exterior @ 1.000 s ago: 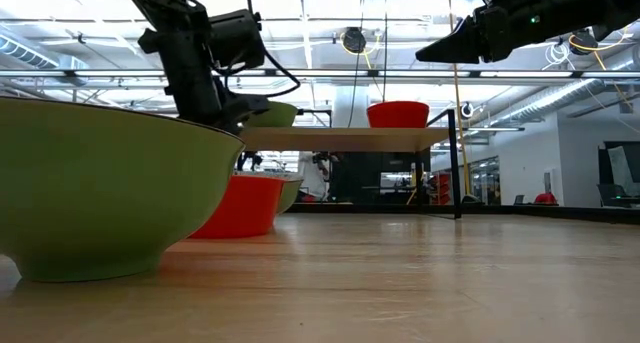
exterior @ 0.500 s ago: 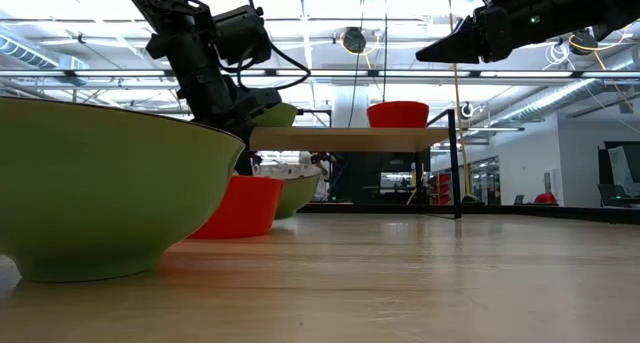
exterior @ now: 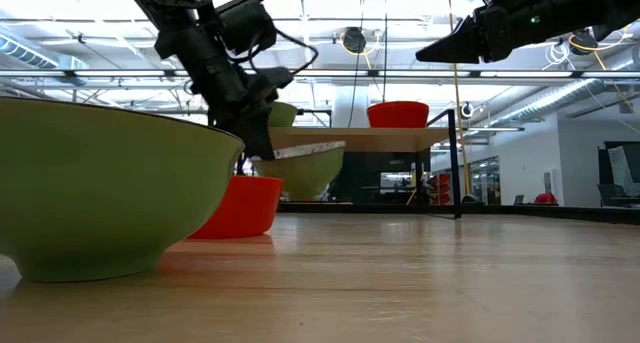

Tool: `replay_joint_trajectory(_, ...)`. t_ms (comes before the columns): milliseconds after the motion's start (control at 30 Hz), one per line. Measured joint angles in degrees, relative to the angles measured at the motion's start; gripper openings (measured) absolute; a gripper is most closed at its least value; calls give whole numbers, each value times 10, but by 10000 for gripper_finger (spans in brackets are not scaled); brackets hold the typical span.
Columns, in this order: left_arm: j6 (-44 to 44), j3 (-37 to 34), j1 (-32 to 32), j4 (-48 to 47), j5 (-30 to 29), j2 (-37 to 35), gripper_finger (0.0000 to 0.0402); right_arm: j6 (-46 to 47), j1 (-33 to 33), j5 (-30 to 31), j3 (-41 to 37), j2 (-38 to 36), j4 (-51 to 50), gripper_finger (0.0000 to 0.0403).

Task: Pick & Place Mini bowls
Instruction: Stack the top white patterned bowl on the white patterned bowl on the shelf

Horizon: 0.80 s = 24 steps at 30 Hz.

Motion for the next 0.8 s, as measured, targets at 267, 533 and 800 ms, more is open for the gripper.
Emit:
replay_joint_trajectory(267,59,65,-22,0,9,0,8,0,0,0,0,0,0,116)
replay_joint_trajectory(533,113,162,-48,-73,9,-1,8,0,0,0,0,0,0,116)
replay_joint_trajectory(800,165,288,-63,-214,-15,-1,8,0,0,0,0,0,0,116)
